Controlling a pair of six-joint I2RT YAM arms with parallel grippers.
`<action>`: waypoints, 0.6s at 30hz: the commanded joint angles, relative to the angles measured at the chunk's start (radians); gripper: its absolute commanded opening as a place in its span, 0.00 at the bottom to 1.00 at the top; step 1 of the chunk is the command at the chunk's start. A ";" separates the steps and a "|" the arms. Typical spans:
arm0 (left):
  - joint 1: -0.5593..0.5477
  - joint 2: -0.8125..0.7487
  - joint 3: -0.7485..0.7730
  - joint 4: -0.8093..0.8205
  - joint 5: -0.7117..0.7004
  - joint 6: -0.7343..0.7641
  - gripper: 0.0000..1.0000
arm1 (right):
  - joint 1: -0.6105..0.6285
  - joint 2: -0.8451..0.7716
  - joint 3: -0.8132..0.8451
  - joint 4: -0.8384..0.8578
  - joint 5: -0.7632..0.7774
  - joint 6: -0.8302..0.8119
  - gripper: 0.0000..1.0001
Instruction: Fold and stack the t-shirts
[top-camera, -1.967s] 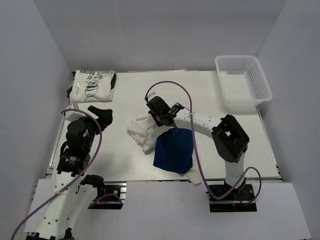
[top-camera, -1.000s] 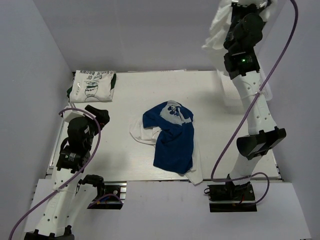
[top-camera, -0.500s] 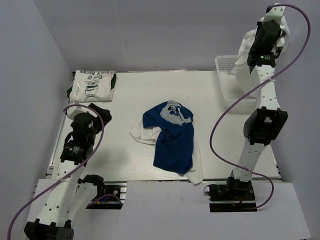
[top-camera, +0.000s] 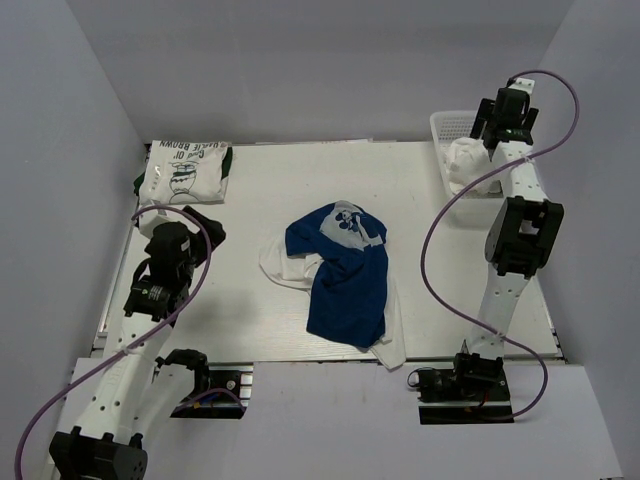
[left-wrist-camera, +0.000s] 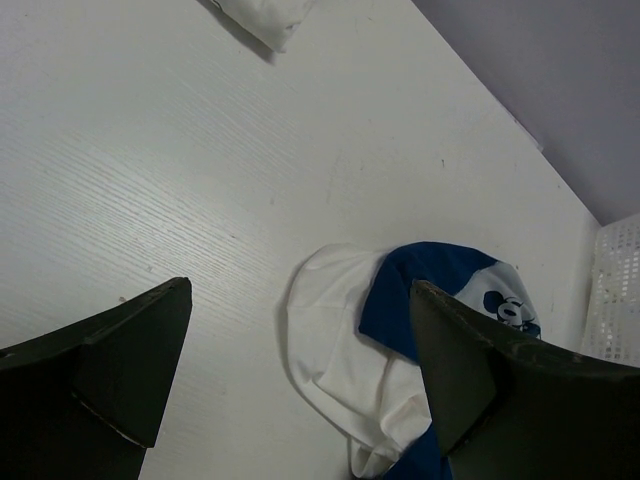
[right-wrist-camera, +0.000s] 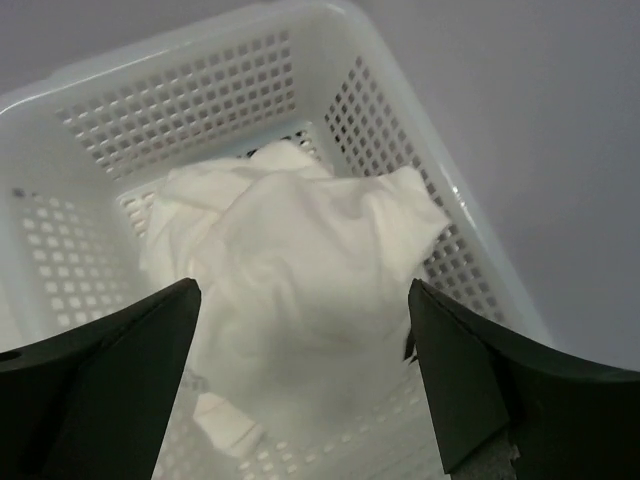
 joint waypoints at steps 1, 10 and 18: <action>-0.003 -0.016 0.010 -0.021 0.017 -0.002 0.99 | 0.016 -0.157 0.014 -0.064 -0.111 0.031 0.90; -0.003 -0.058 -0.050 0.016 0.134 0.010 0.99 | 0.257 -0.622 -0.476 0.035 -0.346 -0.023 0.90; -0.003 -0.058 -0.050 0.016 0.195 0.010 0.99 | 0.633 -0.695 -0.811 0.091 -0.263 0.035 0.90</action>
